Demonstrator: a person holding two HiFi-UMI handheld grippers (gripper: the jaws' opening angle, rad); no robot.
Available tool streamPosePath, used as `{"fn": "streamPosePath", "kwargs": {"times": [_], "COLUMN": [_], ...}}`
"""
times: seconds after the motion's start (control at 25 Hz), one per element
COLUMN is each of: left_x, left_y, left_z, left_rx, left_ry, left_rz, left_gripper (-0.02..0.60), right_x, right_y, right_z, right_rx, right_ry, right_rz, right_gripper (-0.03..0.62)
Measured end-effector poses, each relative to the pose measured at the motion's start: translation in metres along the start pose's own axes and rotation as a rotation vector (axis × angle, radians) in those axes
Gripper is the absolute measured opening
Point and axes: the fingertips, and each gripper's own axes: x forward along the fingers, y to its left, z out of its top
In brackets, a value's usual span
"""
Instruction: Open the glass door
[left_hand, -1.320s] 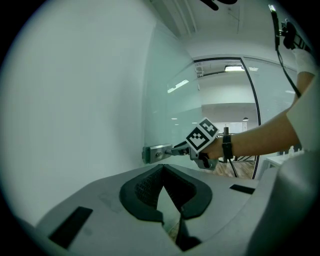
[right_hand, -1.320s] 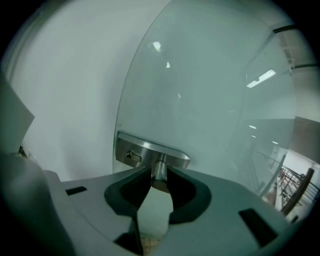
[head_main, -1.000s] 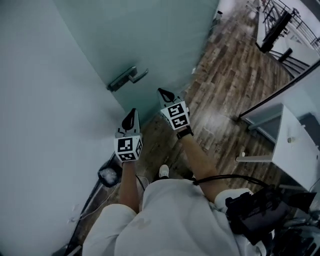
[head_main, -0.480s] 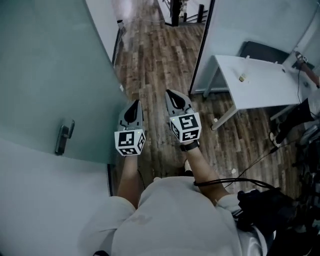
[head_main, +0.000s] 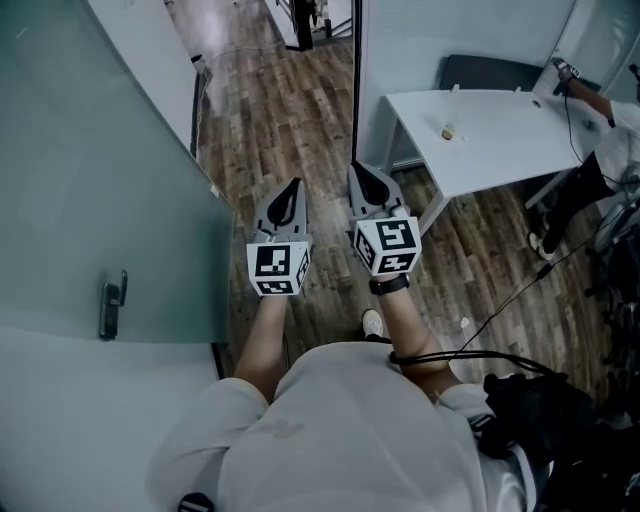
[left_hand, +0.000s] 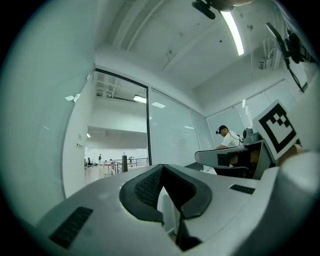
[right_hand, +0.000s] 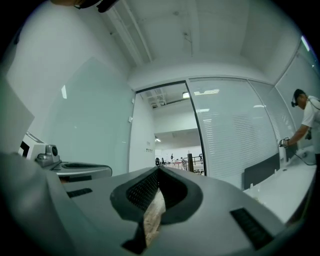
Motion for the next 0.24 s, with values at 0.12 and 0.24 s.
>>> {"fn": "streamPosePath", "kwargs": {"times": [0.12, 0.24], "left_x": [0.0042, 0.0052], "left_y": [-0.0064, -0.0100], "left_z": [0.0005, 0.0017], "left_rx": [0.004, 0.007], "left_ry": [0.000, -0.009], "left_rz": [0.007, 0.021], "left_gripper": [0.003, 0.003], "right_x": [-0.0011, -0.0025], "right_y": [-0.0037, -0.0059], "right_z": [0.0031, 0.0043], "right_rx": [0.003, 0.002], "right_ry": [-0.006, -0.008], "right_rz": [0.007, 0.013], "right_gripper": [0.003, 0.003]}}
